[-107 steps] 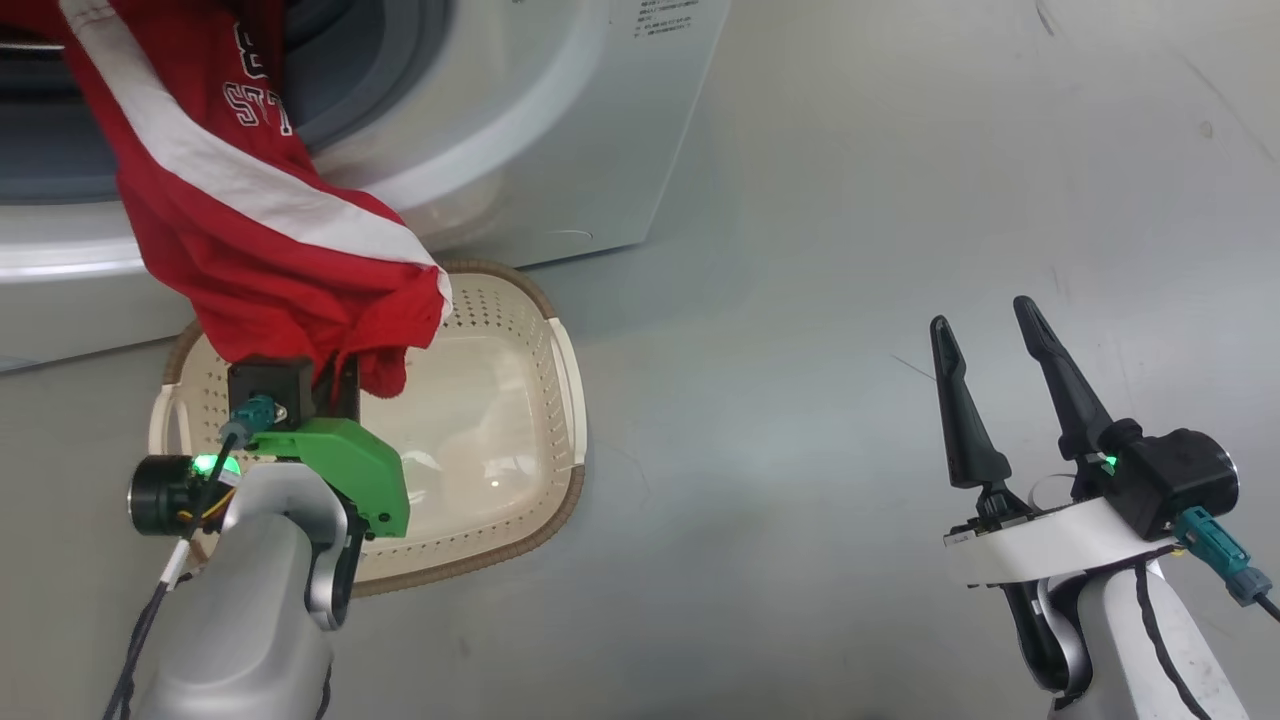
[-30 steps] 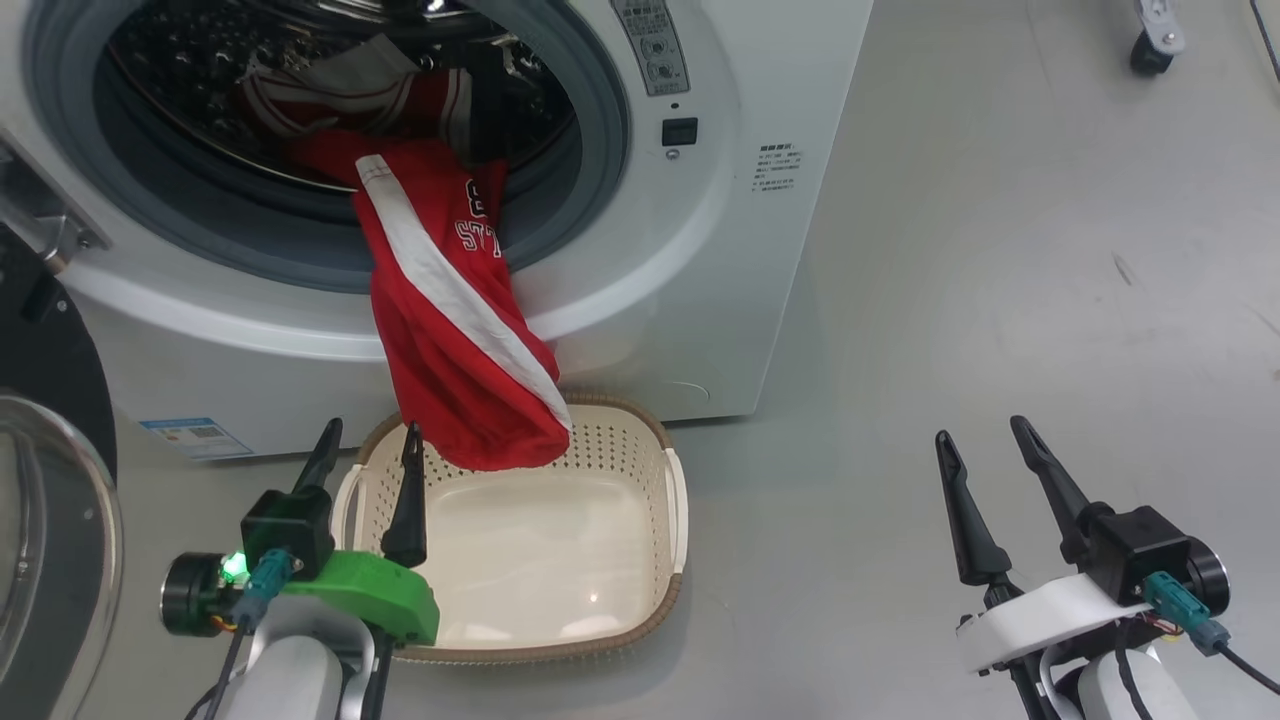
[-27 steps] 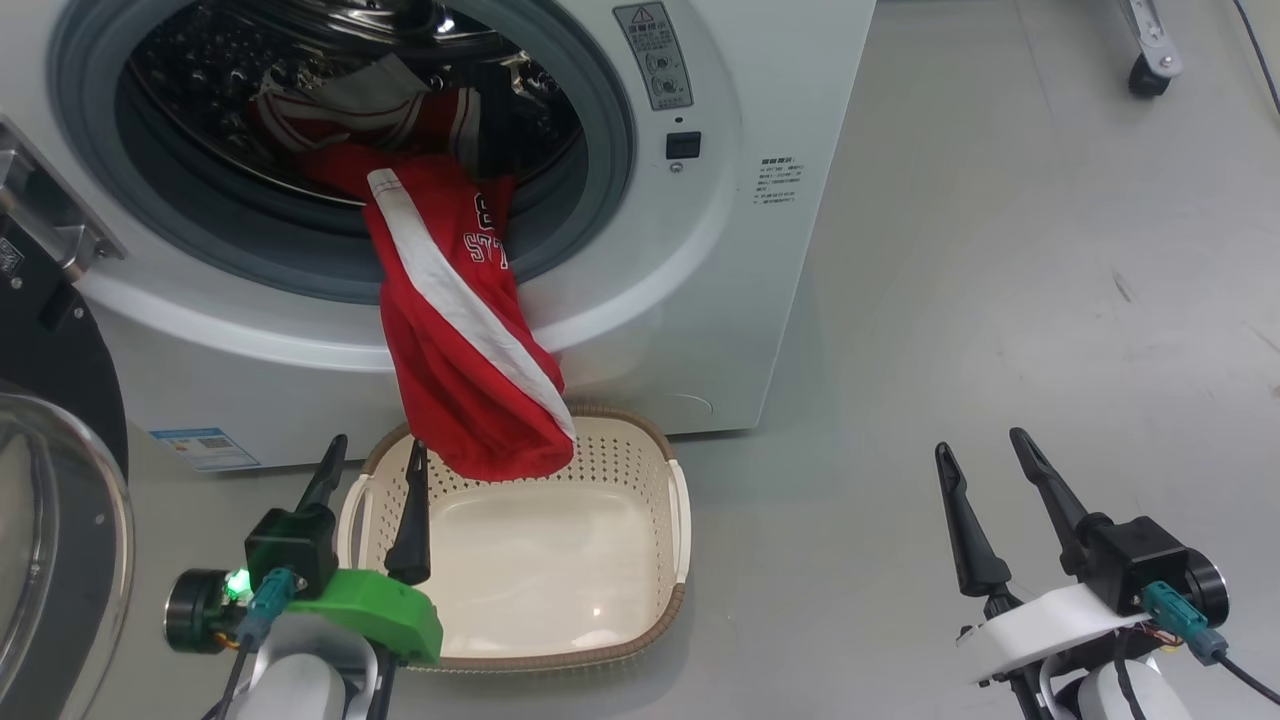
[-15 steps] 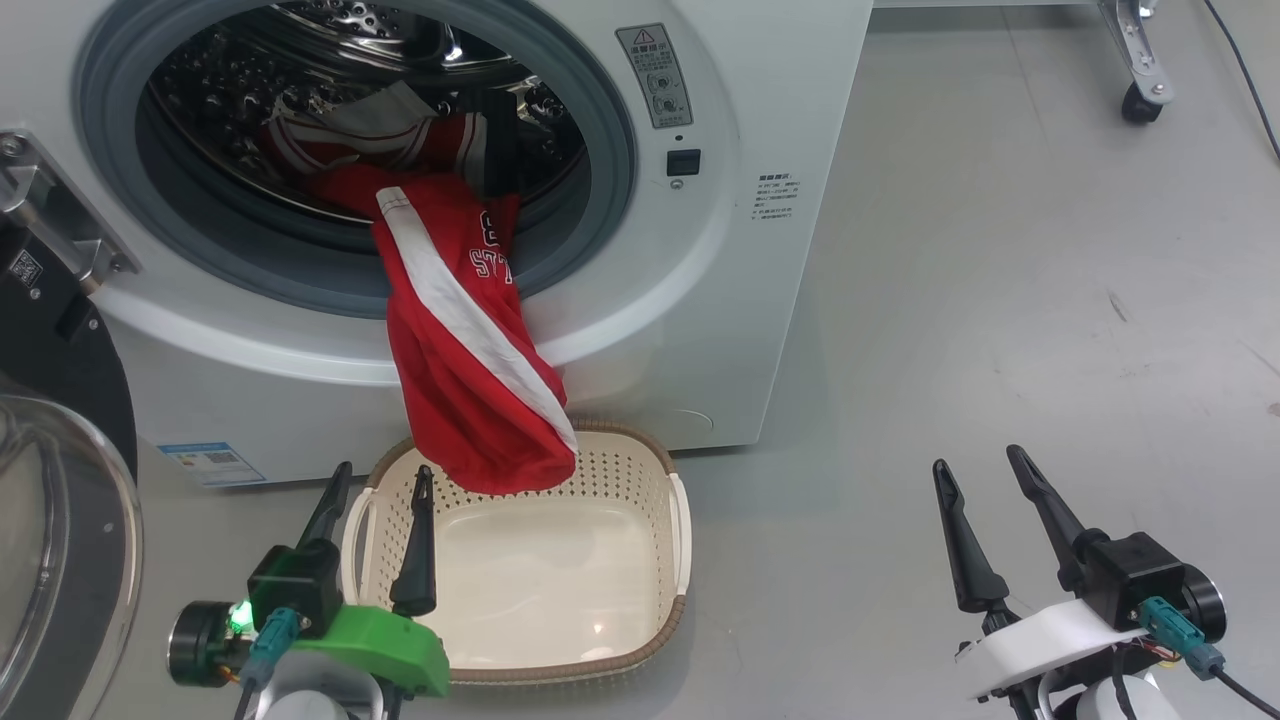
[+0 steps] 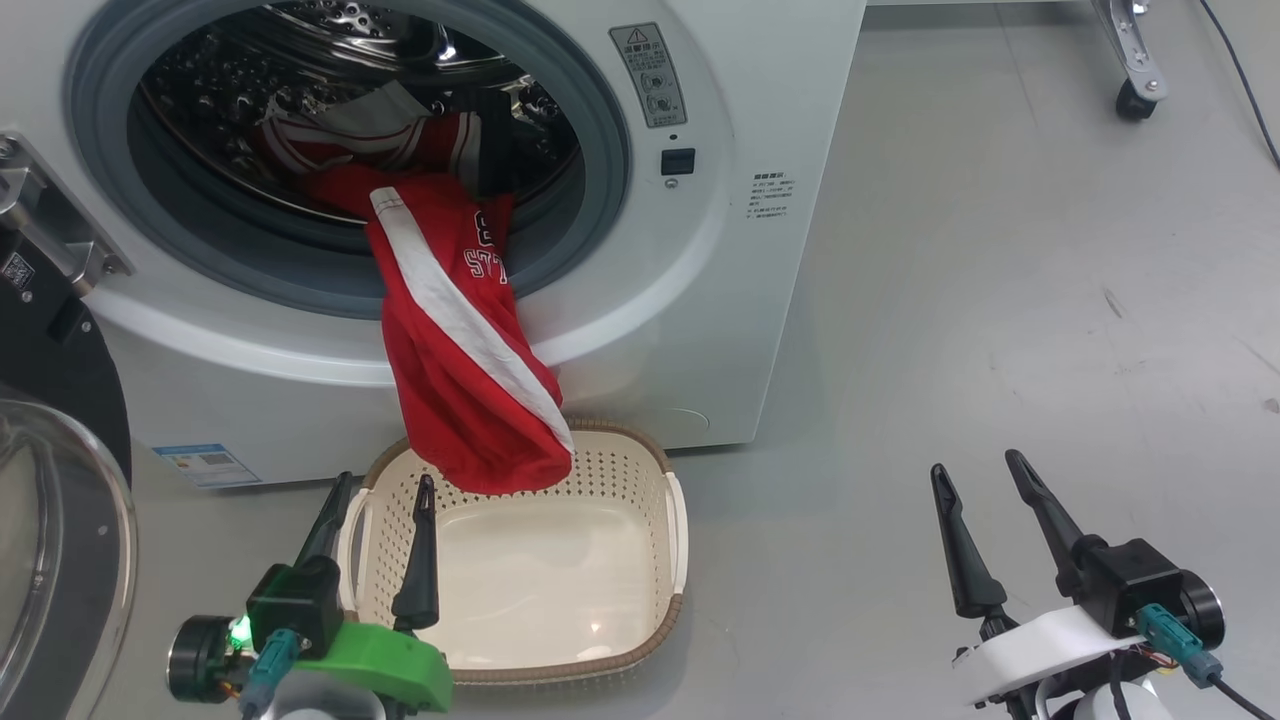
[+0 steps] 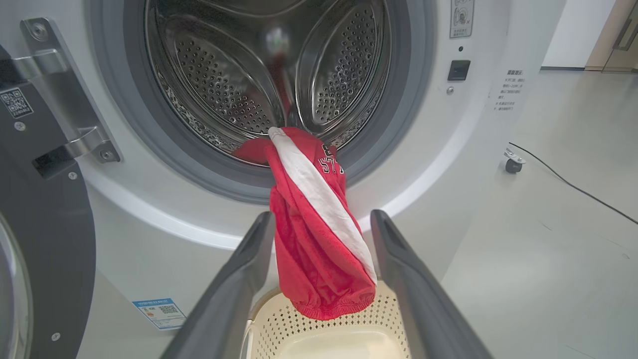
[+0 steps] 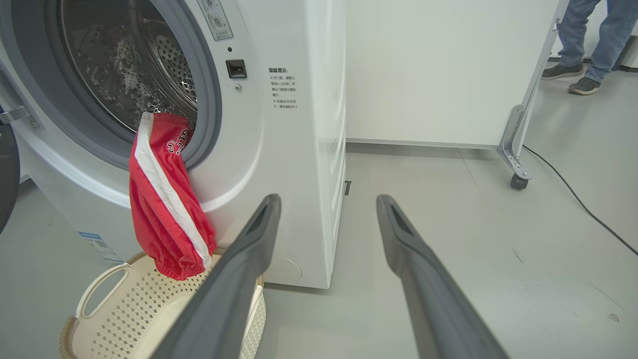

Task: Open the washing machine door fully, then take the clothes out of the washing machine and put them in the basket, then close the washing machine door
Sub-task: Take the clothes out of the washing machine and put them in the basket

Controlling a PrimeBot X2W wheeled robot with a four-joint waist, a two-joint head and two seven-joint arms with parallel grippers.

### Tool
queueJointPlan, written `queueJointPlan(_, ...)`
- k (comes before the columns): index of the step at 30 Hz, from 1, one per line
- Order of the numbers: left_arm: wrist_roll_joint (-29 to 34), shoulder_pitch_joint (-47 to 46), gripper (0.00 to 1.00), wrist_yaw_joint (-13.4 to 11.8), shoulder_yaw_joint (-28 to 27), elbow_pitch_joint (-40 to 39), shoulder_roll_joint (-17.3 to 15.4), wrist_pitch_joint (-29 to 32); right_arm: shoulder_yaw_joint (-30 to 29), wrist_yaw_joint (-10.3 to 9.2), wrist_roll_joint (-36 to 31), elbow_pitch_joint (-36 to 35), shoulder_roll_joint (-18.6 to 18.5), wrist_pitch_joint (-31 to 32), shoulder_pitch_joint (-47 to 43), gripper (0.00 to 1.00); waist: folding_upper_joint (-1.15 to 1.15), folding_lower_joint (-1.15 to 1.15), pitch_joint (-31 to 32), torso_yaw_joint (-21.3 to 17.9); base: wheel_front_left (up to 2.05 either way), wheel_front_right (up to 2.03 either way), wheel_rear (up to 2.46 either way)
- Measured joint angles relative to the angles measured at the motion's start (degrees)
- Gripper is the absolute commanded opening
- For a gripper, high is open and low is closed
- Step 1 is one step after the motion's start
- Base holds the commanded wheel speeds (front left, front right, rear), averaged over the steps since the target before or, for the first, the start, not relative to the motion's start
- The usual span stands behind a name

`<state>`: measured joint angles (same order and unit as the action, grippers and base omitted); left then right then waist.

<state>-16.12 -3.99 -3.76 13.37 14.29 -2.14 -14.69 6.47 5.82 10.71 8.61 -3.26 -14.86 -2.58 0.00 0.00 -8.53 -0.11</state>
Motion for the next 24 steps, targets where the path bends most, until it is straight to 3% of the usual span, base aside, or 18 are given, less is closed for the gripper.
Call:
queueJointPlan(17,0.0,0.7,1.00,-0.5,0.6,-0.7,-0.1,2.4,1.1,0.00,0.0,-1.3,0.2,0.0,0.0,1.00,0.00,0.00,-2.2,-0.9,0.00,0.00,0.00)
queueJointPlan(24,-1.0,-0.8,1.00,0.6,0.7,2.3,-0.2,4.6,2.1,0.01,-0.3,-1.5,0.2,0.0,0.8,1.00,0.00,0.00,-3.7,-2.1,0.00,0.00,0.00)
